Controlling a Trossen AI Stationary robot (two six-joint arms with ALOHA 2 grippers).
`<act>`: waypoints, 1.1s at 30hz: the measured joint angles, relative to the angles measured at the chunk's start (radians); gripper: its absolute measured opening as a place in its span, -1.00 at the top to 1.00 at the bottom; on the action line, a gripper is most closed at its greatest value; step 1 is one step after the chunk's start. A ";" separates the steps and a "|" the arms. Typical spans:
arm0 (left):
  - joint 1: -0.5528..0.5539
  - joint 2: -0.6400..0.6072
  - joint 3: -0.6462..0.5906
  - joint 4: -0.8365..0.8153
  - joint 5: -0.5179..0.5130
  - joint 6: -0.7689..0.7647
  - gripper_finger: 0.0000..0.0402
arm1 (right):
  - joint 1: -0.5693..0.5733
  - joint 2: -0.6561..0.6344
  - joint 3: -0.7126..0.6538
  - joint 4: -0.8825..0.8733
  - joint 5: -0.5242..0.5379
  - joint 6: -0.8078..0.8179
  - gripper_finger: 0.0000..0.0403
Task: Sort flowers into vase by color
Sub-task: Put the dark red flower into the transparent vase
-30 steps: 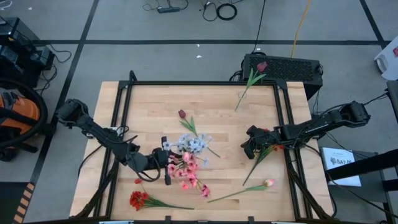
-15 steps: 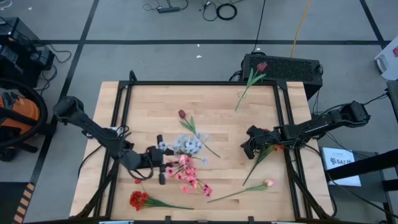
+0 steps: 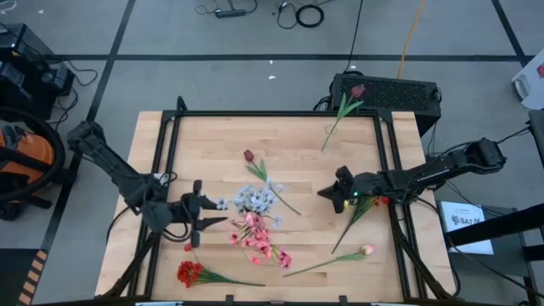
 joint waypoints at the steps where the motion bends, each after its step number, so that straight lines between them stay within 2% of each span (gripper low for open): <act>1: 0.000 -0.014 0.000 -0.058 0.000 -0.040 0.33 | 0.001 0.002 0.010 0.030 0.033 -0.021 1.00; 3: 0.001 -0.041 0.000 -0.165 -0.001 -0.118 0.33 | 0.000 0.009 0.061 0.018 0.088 -0.084 1.00; 7: 0.003 -0.096 0.000 -0.336 -0.031 -0.237 0.33 | -0.002 0.072 0.242 -0.168 0.155 -0.212 1.00; 12: 0.003 -0.179 0.000 -0.465 -0.081 -0.279 0.33 | -0.034 0.241 0.472 -0.413 0.184 -0.249 1.00; 14: 0.003 -0.216 0.000 -0.496 -0.085 -0.267 0.33 | -0.056 0.325 0.533 -0.442 0.167 -0.226 1.00; 23: 0.003 -0.347 0.000 -0.618 -0.089 -0.247 0.33 | -0.180 0.661 0.818 -0.531 -0.033 -0.109 1.00; 30: 0.003 -0.390 0.000 -0.633 -0.088 -0.246 0.33 | -0.243 0.861 1.119 -0.760 -0.038 -0.177 0.99; 33: 0.003 -0.395 0.000 -0.638 -0.087 -0.247 0.33 | -0.259 0.933 1.219 -0.823 -0.067 -0.240 0.92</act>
